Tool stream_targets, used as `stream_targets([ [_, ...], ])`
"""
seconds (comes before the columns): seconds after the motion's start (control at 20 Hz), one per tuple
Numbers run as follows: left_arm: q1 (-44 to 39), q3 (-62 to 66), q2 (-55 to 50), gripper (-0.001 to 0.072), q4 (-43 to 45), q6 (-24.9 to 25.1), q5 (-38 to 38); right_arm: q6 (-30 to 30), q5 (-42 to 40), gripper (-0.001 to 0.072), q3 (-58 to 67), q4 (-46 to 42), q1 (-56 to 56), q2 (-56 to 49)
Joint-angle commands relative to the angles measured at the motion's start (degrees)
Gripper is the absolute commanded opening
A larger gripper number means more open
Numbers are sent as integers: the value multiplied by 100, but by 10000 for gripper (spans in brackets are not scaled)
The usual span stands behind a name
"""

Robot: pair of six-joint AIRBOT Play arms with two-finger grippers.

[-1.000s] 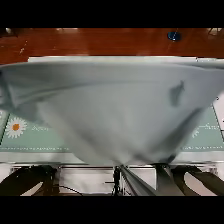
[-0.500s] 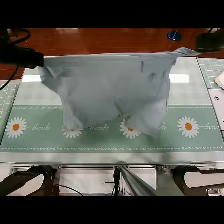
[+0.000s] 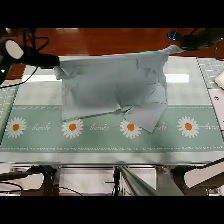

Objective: Fold the shirts.

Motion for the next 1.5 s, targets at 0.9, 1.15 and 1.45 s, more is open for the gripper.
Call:
stream_targets([
  [0.9, 1266, 1270, -428, 499, -173, 282, -3130, -190, 1784, 382, -2, -1005, -496, 708],
  [1.15, 2618, 105, -424, 498, -3077, 962, -4354, -192, 2559, 382, -400, 116, -1246, 697],
  [1.45, 2677, -1989, -422, 499, -3571, 1617, -4264, -260, 2728, 381, -1091, 496, -1360, 697],
])
